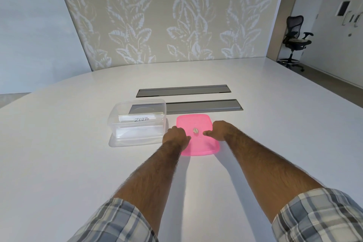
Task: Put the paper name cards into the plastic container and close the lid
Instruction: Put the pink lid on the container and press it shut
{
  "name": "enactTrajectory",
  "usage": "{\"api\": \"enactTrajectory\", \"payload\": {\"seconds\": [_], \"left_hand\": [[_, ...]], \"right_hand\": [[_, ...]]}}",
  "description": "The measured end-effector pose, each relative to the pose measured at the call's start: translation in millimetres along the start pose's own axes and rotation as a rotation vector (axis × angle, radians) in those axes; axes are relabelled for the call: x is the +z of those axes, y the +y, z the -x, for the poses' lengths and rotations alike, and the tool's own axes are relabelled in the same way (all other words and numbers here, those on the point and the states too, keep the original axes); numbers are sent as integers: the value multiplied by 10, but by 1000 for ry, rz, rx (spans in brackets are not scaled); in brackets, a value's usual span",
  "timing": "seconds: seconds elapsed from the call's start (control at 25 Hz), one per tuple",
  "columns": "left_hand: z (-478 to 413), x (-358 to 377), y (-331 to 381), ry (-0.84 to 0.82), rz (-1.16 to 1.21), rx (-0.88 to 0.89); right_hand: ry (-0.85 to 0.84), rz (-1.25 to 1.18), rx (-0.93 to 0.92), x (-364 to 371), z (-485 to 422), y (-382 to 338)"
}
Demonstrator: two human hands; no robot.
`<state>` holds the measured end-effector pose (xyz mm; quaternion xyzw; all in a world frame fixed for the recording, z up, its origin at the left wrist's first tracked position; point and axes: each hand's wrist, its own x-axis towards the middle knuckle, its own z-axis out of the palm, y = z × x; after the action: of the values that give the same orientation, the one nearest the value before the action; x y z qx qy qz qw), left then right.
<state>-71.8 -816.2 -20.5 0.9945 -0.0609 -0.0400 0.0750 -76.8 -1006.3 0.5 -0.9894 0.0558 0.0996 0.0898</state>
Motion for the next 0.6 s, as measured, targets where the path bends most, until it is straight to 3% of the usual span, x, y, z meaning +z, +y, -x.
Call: {"api": "enactTrajectory", "payload": {"seconds": [0.32,0.6], "left_hand": [[-129,42,32,1,99,-111],[-197,-15,121,-1,314,-220]], "right_hand": [[-65,-218,93,47,-92,-27],[-52,-263,118,56,-55,-64]]}}
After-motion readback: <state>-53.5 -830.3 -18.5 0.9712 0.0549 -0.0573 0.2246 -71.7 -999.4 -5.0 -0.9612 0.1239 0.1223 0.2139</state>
